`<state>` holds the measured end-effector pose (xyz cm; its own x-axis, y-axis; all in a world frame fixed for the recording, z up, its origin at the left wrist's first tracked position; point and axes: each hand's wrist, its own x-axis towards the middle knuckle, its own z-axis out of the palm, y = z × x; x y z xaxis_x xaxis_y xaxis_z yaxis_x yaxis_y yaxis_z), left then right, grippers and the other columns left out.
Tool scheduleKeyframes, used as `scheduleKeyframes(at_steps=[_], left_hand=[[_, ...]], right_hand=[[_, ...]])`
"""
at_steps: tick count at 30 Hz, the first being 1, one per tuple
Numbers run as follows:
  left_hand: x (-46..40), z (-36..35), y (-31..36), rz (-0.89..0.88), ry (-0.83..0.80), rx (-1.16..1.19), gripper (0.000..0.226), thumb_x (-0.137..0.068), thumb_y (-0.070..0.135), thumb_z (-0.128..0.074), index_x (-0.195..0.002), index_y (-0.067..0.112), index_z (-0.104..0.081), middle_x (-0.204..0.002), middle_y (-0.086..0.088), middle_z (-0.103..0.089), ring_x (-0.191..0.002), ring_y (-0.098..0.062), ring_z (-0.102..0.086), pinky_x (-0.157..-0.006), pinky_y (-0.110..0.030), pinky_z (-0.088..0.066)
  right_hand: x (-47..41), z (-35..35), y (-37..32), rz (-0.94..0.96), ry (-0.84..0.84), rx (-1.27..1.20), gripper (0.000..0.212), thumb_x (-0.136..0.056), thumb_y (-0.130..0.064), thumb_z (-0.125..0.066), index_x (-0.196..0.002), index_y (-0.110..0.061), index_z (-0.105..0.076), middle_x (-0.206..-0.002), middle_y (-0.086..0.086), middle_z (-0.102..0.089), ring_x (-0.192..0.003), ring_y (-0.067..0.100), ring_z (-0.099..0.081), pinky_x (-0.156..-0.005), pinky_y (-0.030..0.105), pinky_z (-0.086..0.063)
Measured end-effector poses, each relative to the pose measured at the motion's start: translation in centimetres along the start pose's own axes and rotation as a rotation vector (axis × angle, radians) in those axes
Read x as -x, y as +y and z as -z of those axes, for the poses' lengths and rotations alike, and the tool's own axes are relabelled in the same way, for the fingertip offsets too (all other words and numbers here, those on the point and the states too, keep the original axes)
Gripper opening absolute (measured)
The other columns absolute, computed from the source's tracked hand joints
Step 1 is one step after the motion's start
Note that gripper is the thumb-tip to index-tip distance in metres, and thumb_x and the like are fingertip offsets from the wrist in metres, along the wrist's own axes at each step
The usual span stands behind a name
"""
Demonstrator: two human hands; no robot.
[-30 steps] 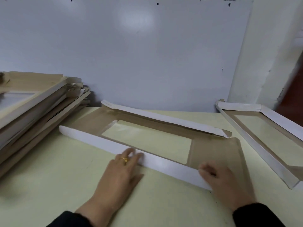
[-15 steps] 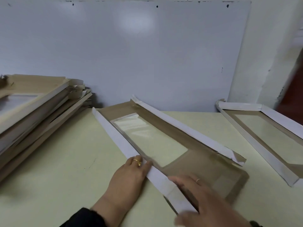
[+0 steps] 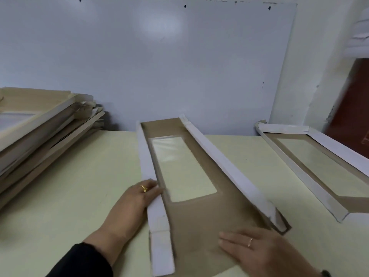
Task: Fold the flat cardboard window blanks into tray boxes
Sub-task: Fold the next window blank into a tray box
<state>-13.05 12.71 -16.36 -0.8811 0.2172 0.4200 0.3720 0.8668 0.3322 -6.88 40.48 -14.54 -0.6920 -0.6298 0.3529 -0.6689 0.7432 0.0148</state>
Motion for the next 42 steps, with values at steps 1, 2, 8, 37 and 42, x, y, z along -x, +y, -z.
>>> scheduleKeyframes(at_steps=[1,2,8,37,42], left_hand=[[0.0,0.0,-0.4,0.014,-0.012,-0.041,0.037,-0.096,0.024,-0.036,-0.126,0.02,-0.057,-0.136,-0.005,-0.05,-0.128,-0.022,-0.046,-0.106,-0.031,-0.036],[-0.1,0.1,-0.8,0.021,-0.011,-0.124,0.046,-0.094,0.029,-0.028,-0.134,0.023,-0.049,-0.144,-0.008,-0.041,-0.134,-0.025,-0.037,-0.107,-0.034,-0.032],[-0.2,2.1,-1.8,0.296,0.019,0.022,0.074,-0.085,-0.001,-0.054,-0.142,0.035,-0.024,-0.153,-0.005,-0.02,-0.132,-0.031,-0.035,-0.106,-0.042,-0.035],[5.4,3.5,3.8,0.109,-0.218,0.591,0.029,-0.086,0.037,-0.05,-0.066,0.029,-0.069,-0.08,0.01,-0.062,-0.076,-0.002,-0.056,-0.071,-0.022,-0.044],[5.3,2.4,3.9,0.198,-0.101,0.312,0.024,-0.091,0.035,-0.049,-0.075,0.031,-0.068,-0.069,0.011,-0.049,-0.073,-0.003,-0.049,-0.074,-0.03,-0.047]], right_hand=[[-0.2,-0.6,-1.2,-0.071,-0.067,0.027,0.062,-0.101,-0.031,-0.01,-0.088,-0.052,-0.066,-0.127,-0.034,-0.044,-0.08,-0.024,-0.054,-0.089,0.015,-0.042],[-0.2,-1.3,-2.1,-0.119,-0.112,0.033,0.053,-0.099,-0.037,-0.004,-0.105,-0.057,-0.053,-0.134,-0.037,-0.024,-0.086,-0.032,-0.045,-0.09,0.003,-0.036],[-2.9,-1.1,-2.7,0.053,-0.376,0.129,0.037,-0.071,-0.055,-0.054,-0.107,-0.051,-0.061,-0.122,-0.032,-0.052,-0.114,-0.013,-0.048,-0.089,0.006,-0.041],[-0.9,0.3,3.0,-0.344,-0.12,-0.86,0.017,-0.073,-0.035,-0.063,-0.059,-0.044,-0.065,-0.085,-0.008,-0.064,-0.078,-0.009,-0.057,-0.07,0.003,-0.035],[-1.2,-1.5,2.9,-0.474,0.053,-0.79,0.049,-0.085,-0.029,-0.055,-0.049,-0.027,-0.024,-0.052,-0.01,-0.029,-0.051,0.003,-0.026,-0.052,0.019,-0.021]])
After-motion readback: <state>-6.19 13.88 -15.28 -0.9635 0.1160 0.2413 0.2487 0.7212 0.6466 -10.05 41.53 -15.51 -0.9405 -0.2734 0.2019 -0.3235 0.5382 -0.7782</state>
